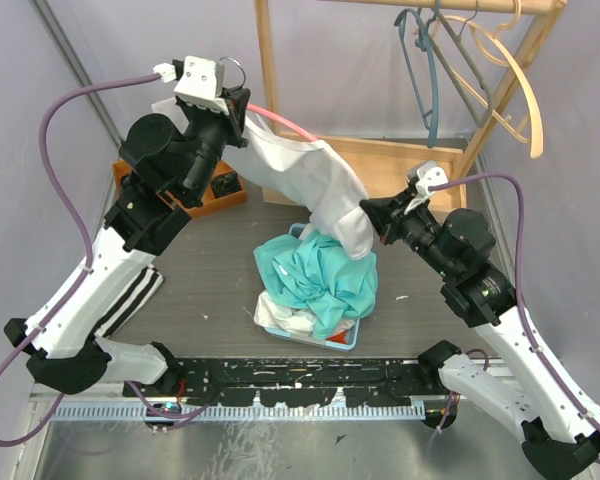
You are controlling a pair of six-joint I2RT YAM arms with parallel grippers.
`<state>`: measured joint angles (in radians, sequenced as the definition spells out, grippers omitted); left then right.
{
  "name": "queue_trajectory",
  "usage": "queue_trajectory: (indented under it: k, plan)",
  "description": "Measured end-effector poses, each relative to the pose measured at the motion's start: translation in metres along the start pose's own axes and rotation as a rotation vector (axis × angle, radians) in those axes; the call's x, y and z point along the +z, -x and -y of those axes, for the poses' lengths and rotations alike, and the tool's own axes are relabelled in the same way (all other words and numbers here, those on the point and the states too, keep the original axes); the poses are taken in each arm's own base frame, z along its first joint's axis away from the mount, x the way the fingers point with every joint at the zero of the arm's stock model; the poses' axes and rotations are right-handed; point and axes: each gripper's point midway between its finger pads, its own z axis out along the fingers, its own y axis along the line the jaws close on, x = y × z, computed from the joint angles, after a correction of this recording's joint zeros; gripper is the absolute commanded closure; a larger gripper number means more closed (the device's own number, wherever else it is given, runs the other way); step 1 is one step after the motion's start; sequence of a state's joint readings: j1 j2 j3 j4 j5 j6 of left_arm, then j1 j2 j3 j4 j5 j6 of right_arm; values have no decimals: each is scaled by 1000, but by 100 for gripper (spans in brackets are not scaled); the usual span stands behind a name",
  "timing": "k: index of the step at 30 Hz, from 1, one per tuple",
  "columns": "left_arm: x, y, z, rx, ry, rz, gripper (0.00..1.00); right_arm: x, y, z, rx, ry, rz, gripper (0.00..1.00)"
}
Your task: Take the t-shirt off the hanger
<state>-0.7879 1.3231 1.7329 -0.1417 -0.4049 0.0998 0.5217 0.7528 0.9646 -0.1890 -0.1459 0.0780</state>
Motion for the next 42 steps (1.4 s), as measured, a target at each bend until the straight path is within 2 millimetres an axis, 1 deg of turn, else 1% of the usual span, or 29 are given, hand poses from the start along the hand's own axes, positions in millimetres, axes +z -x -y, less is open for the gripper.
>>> queue_trajectory:
  k: [3,6,8,10,14,17,20,25,26,27,29,32,35,38,42]
  plan:
    - [-1,4,-9,-3,44,7,100,2,-3,15,17,-84,-7,99]
    - [-2,8,-18,-9,82,19,100,7,-12,32,38,-183,-32,99]
    - [-5,14,-25,-16,112,33,100,11,-21,42,54,-234,-58,99]
    - [-11,25,-33,-28,140,61,100,18,-35,48,70,-268,-94,99]
    - [-28,53,-50,-65,188,137,100,29,-67,53,98,-285,-172,99]
    - [-36,68,-57,-94,207,182,100,32,-76,50,117,-276,-190,99]
    - [-38,72,-60,-105,221,198,100,35,-71,47,124,-256,-168,99]
    - [-35,64,-59,-101,223,184,100,36,-69,45,126,-247,-158,99]
    - [-35,62,-58,-100,222,180,100,35,-68,45,126,-245,-157,98]
    - [-34,61,-58,-99,221,176,100,35,-67,45,125,-244,-153,92]
    - [-33,59,-57,-98,216,173,100,33,-62,42,125,-233,-139,74]
    - [-32,58,-54,-96,205,173,100,28,-53,38,125,-214,-114,59]
    - [-31,58,-52,-90,190,169,100,23,-43,34,118,-196,-86,52]
    - [-30,55,-49,-82,172,162,100,17,-32,31,110,-183,-55,50]
    - [-28,49,-43,-68,144,140,100,6,-10,26,89,-159,4,48]
